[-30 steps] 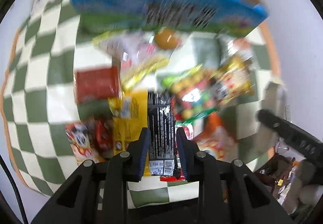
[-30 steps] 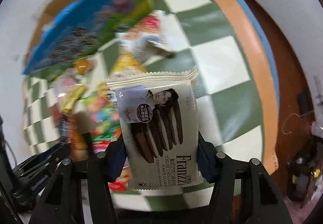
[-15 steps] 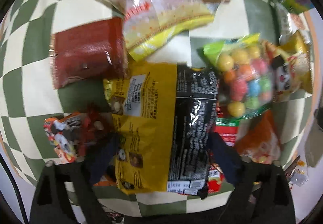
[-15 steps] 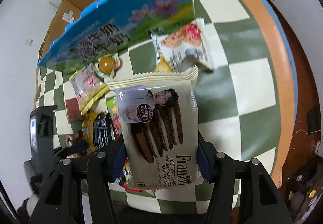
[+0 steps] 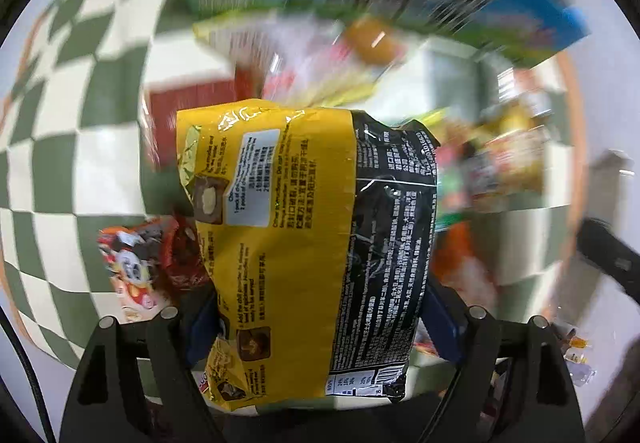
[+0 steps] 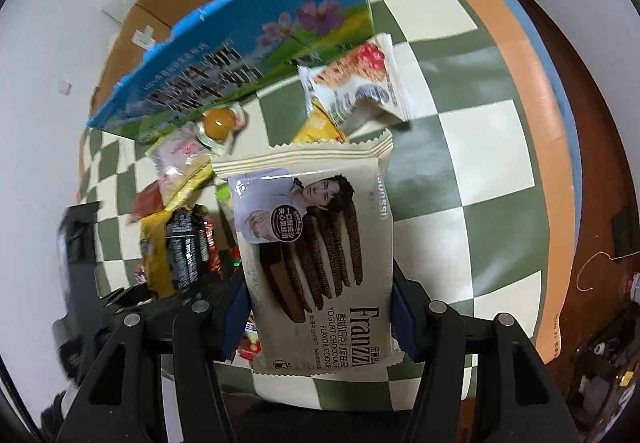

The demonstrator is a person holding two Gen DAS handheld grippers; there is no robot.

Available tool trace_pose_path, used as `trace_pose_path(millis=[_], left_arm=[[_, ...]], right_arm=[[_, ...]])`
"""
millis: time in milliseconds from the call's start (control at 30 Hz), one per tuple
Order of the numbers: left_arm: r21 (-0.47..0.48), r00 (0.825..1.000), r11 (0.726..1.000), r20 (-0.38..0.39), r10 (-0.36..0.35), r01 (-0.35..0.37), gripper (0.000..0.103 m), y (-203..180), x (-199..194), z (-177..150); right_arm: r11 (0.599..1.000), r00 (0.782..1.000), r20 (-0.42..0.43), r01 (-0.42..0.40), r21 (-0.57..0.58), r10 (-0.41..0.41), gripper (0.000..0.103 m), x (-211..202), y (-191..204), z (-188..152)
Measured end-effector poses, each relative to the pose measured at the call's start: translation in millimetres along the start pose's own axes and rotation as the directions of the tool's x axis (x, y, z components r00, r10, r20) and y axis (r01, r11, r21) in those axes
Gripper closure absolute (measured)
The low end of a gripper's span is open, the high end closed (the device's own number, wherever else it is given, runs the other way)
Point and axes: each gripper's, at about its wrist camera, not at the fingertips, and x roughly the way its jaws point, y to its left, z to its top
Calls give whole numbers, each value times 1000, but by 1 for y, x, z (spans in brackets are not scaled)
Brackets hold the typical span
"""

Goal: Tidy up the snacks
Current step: 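Carry both packs into the cardboard box and open both tools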

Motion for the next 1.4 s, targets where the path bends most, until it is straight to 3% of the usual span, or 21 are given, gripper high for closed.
trace_pose_path(millis=[133,267,367,500,567,600,700,767,800,833,867,1000,1033,1167,1267,1333,1367,1400], left_arm=[[3,991,997,111,-79,79,18,45,-99,-9],[12,967,987,197,-159,160,18,68,-179,33],[22,951,987,266,-160,160,18,105,-227,60],[11,950,990,278,-140,143,18,157,-247,99],[-12,961,991,249,-124,131,18,188,-246,120],[-22,965,992,236,-117,126,18,178,-219,133],[-43,979,993,176,-100,109,18,208,-183,167],[-48,985,994,142,-93,101,18,200,-149,189],[-48,990,995,116,-84,90,18,217,-140,195],[-48,992,995,101,-78,83,18,189,-114,211],[-47,994,996,84,-73,77,18,193,-106,221],[-68,997,995,29,-74,76,18,239,-85,233],[-70,997,994,21,-79,80,18,222,-79,223],[-62,997,995,-15,-79,78,18,253,-69,235],[-50,998,996,-5,-68,67,17,277,-64,243],[-41,997,997,4,-71,71,13,294,-66,246],[-37,998,998,3,-58,58,8,306,-69,246],[-36,999,998,6,-53,53,7,287,-71,248]], right_arm=[[999,998,45,-38,-29,39,41,-30,10,12],[992,989,96,-102,-69,109,41,-64,29,43],[985,981,126,-136,-110,149,41,-81,47,78],[980,975,179,-98,-175,129,41,-82,74,143],[981,977,186,-72,-182,106,41,-70,84,171],[981,979,180,-61,-182,94,41,-60,88,186],[984,987,148,-31,-178,57,41,-26,96,232],[983,991,128,-15,-181,39,41,-8,99,252],[984,993,117,-5,-180,26,41,2,101,263],[983,995,98,4,-181,14,41,13,101,272],[984,997,83,10,-176,5,41,24,101,279],[985,999,32,27,-170,-22,41,55,100,301],[985,999,26,35,-171,-31,41,63,98,305],[982,998,5,63,-176,-63,40,90,95,321],[980,996,-33,72,-188,-80,34,107,97,334],[974,994,-49,90,-206,-102,9,115,99,339],[971,992,-49,101,-215,-114,8,116,102,341],[968,991,-46,108,-225,-122,8,118,102,342]])
